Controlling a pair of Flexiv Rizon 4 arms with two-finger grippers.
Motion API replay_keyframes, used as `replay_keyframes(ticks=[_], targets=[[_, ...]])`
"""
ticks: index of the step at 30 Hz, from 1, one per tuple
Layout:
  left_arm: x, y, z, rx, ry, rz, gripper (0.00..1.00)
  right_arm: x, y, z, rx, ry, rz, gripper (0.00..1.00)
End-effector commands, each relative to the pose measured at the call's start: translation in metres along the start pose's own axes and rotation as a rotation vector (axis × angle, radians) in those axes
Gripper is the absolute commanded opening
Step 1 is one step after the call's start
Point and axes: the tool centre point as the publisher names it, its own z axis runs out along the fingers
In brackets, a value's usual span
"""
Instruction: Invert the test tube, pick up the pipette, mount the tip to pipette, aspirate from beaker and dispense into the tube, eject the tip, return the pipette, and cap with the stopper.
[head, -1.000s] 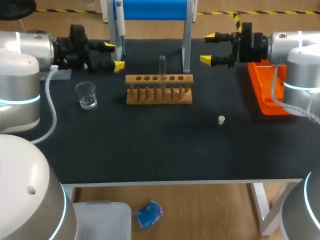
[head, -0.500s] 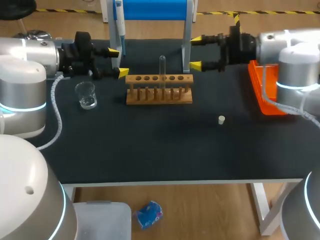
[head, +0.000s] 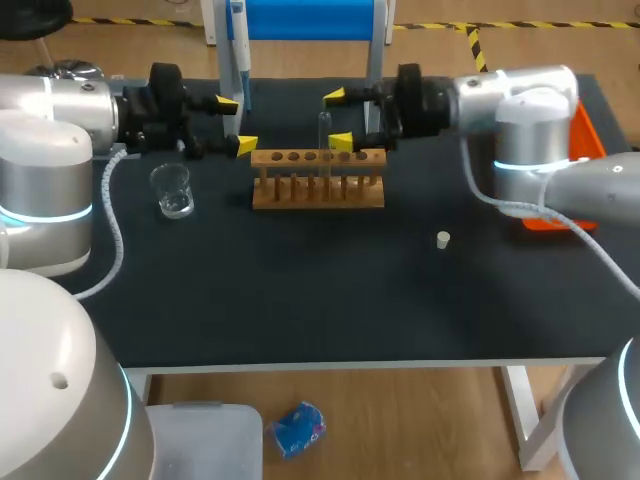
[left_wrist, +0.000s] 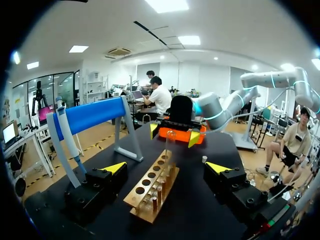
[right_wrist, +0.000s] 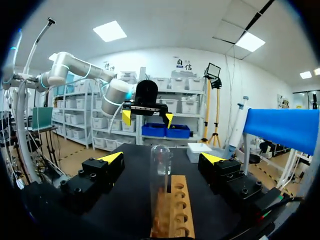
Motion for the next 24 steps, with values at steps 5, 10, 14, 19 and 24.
replay_keyframes(ticks=[5,10,14,19,24], targets=[[-0.0003,-0.0001,-0.0001,-0.001,0.001,0.000,1.00,-0.0031,-0.0158,0.0126,-0.016,0.084,0.023,1.00],[-0.0003,-0.0001,-0.0001,-0.001,0.001,0.000,1.00,-0.0052,-0.0152,0.0089,-0.023,0.069,0.031,0.91],[-0.0003,-0.0001,-0.0001,-0.001,0.001,0.000,1.00,-0.0030,-0.0163,0.0079,-0.017,0.066,0.033,0.75],[-0.0003,-0.0001,-0.0001,-0.001,0.001,0.000,1.00,0.0007,-0.0191,0.0104,-0.009,0.070,0.036,0.75],[-0.0003,-0.0001,-0.0001,-0.001,0.001,0.000,1.00,0.0001,-0.0209,0.0120,-0.002,0.065,0.042,0.71]])
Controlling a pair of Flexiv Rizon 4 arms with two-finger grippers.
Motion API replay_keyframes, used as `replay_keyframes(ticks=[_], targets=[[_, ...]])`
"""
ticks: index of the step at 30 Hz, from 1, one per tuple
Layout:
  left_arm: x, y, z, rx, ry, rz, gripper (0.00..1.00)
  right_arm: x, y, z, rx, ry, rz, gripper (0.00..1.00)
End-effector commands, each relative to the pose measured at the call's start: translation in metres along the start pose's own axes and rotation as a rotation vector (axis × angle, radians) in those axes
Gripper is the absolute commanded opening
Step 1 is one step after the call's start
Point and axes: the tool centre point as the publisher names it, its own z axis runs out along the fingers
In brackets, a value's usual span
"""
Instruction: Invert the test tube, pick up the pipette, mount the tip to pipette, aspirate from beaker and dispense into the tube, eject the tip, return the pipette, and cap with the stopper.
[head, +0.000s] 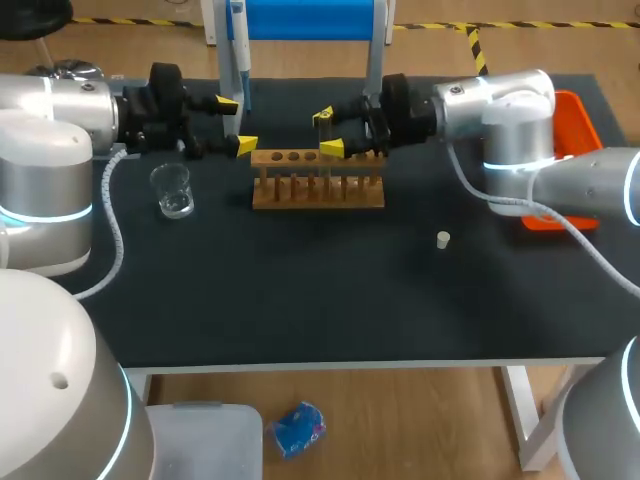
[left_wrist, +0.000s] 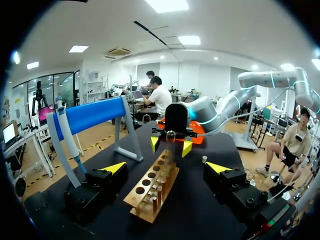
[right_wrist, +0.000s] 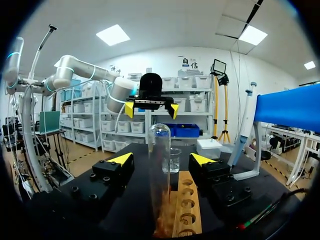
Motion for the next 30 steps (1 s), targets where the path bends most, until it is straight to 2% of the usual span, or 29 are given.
replay_keyframes(ticks=[1,3,6,7,8,18,30], targets=[[0.000,0.000,0.000,-0.001,0.001,0.000,1.00,-0.001,-0.001,0.001,0.004,-0.005,0.005,0.68],[0.000,0.000,0.000,-0.001,0.001,0.000,1.00,-0.002,-0.002,0.001,0.004,-0.010,0.011,0.58],[0.000,0.000,0.000,-0.001,0.001,0.000,1.00,-0.003,-0.004,0.001,0.002,-0.018,0.022,0.36],[0.000,0.000,0.000,-0.001,0.001,0.000,1.00,-0.003,-0.005,0.001,0.001,-0.021,0.027,0.21],[0.000,0.000,0.000,-0.001,0.001,0.000,1.00,-0.004,-0.006,0.001,0.002,-0.023,0.029,0.00],[0.000,0.000,0.000,-0.001,0.001,0.000,1.00,-0.006,-0.005,-0.001,-0.015,-0.060,0.061,0.00],[0.000,0.000,0.000,-0.001,0.001,0.000,1.00,-0.005,0.011,-0.003,-0.023,-0.073,0.056,0.00]])
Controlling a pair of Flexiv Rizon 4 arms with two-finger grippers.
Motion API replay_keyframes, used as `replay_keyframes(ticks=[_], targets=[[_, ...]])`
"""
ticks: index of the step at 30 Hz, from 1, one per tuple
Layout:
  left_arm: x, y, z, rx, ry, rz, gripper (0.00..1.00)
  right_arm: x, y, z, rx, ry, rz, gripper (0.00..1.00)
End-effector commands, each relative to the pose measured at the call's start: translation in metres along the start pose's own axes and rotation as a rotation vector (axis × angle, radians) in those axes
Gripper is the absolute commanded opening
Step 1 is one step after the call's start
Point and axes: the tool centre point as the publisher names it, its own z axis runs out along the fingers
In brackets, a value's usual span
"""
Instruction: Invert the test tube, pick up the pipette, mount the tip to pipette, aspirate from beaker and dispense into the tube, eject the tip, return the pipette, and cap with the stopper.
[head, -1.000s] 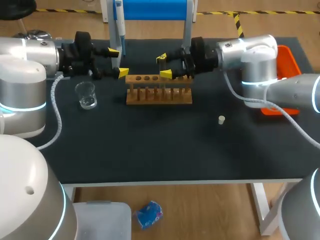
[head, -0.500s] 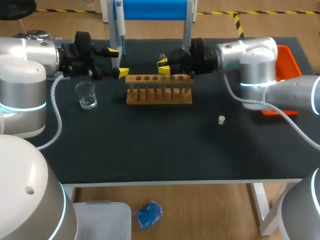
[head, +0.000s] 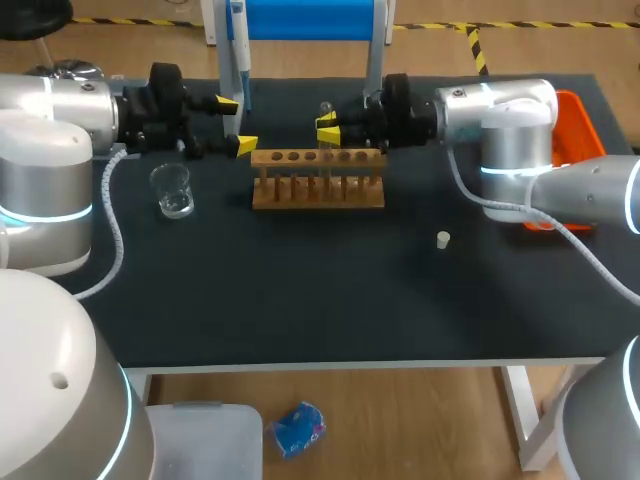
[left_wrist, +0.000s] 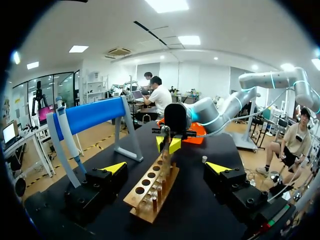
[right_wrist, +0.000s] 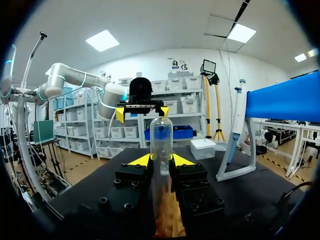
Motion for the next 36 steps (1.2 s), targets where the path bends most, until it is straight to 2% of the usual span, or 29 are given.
replay_keyframes(ticks=[1,18,36], targets=[[0.000,0.000,0.000,-0.001,0.001,0.000,1.00,0.004,0.007,-0.001,0.011,-0.008,-0.008,0.00],[0.000,0.000,0.000,-0.001,0.001,0.000,1.00,0.007,0.028,-0.003,0.031,-0.027,-0.038,0.00],[0.000,0.000,0.000,-0.001,0.001,0.000,1.00,0.009,0.064,-0.002,0.016,-0.038,-0.072,0.00]])
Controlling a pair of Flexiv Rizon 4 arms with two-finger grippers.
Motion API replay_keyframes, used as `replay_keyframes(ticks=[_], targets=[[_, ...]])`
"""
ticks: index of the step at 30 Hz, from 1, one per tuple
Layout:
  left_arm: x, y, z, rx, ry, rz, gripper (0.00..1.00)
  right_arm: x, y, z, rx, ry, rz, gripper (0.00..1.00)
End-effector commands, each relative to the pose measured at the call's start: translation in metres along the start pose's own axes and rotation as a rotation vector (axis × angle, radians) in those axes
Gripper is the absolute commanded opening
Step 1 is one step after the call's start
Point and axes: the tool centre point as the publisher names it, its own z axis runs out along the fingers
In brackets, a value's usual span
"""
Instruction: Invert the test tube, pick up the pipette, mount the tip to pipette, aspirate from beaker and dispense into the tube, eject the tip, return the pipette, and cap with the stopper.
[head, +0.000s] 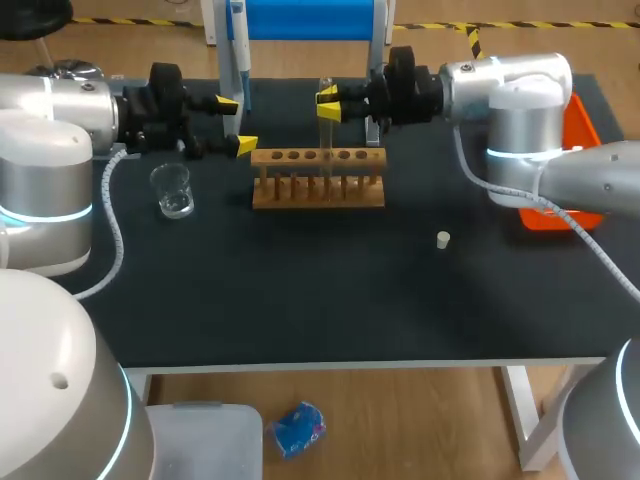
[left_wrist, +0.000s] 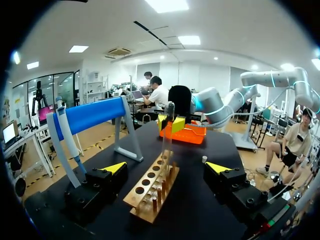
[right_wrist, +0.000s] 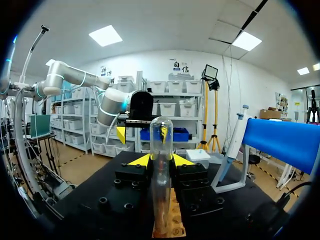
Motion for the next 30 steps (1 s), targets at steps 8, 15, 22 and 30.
replay_keyframes(ticks=[8,15,22,30], targets=[[0.000,0.000,0.000,-0.001,0.001,0.000,1.00,0.008,0.027,-0.003,0.009,-0.016,0.021,0.00],[0.000,0.000,0.000,-0.001,0.001,0.000,1.00,0.010,0.057,-0.011,0.001,-0.044,0.071,0.00],[0.000,0.000,0.000,-0.001,0.001,0.000,1.00,0.014,0.075,-0.015,0.011,-0.045,0.062,0.00],[0.000,0.000,0.000,-0.001,0.001,0.000,1.00,0.014,0.075,-0.015,0.011,-0.045,0.062,0.00]])
